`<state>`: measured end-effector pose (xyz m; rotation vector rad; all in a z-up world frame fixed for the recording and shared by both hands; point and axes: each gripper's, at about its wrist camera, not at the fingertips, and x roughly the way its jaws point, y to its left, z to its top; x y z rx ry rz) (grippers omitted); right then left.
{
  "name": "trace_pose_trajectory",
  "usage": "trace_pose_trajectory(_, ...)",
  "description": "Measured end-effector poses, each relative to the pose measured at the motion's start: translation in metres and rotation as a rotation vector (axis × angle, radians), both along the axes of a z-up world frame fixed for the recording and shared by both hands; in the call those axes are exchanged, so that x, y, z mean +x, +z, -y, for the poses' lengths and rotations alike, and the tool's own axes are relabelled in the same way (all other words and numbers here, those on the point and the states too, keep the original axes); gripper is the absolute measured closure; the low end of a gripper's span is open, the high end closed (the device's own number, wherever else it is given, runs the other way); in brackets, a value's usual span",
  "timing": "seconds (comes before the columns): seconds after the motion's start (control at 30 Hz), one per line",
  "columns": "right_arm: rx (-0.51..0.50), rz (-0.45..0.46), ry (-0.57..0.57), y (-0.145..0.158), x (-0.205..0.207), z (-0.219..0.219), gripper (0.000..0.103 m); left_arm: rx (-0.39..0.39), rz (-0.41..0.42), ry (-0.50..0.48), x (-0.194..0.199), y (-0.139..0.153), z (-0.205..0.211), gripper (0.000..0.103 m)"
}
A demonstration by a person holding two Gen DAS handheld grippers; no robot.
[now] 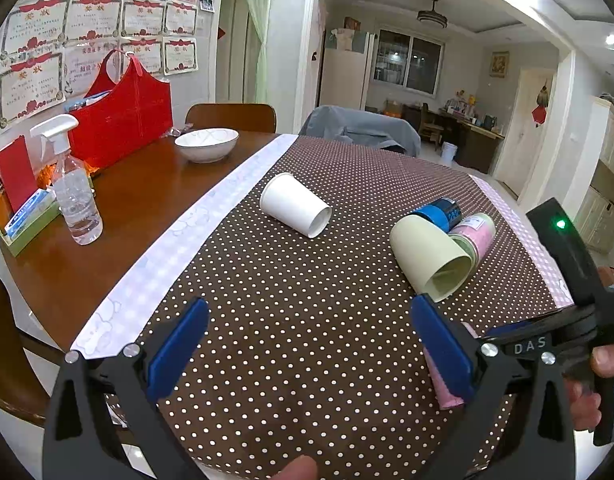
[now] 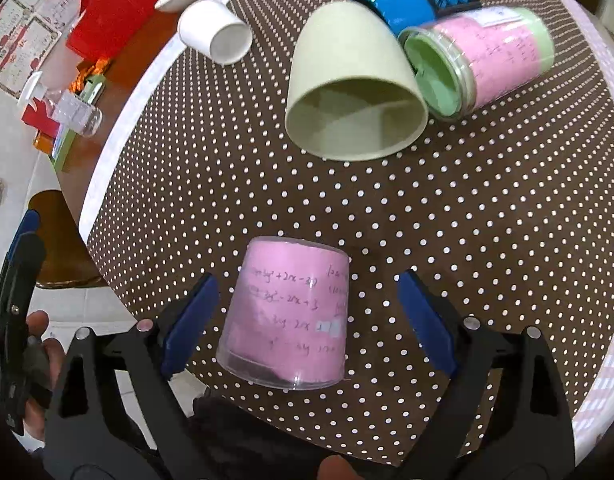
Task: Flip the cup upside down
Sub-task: 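Move the right tool down to the pink cup and close on it, then lift the pink cup with the right tool and carry it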
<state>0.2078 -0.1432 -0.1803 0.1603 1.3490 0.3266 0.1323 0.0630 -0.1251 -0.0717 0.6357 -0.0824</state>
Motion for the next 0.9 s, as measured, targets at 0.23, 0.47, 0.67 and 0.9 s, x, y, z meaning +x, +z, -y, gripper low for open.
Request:
trace_pose_trajectory(0.23, 0.006, -0.058, 0.011, -0.007, 0.013, -0.015, 0.023, -0.003, -0.006, -0.003, 0.001, -0.003, 0.000, 0.004)
trace_pose_trajectory(0.47, -0.023, -0.076, 0.028, -0.011, 0.023, -0.030, 0.023, -0.003, -0.007, -0.011, 0.000, -0.002, 0.004, 0.004)
trace_pose_trajectory(0.67, -0.074, -0.093, 0.048, -0.020, 0.030, -0.043, 0.030, -0.002, -0.007, -0.014, -0.001, -0.003, 0.005, 0.004)
trace_pose_trajectory(0.9, -0.095, -0.064, 0.079, -0.024, 0.025, -0.055, 0.041, -0.004, -0.013, -0.020, -0.001, -0.003, 0.007, 0.004)
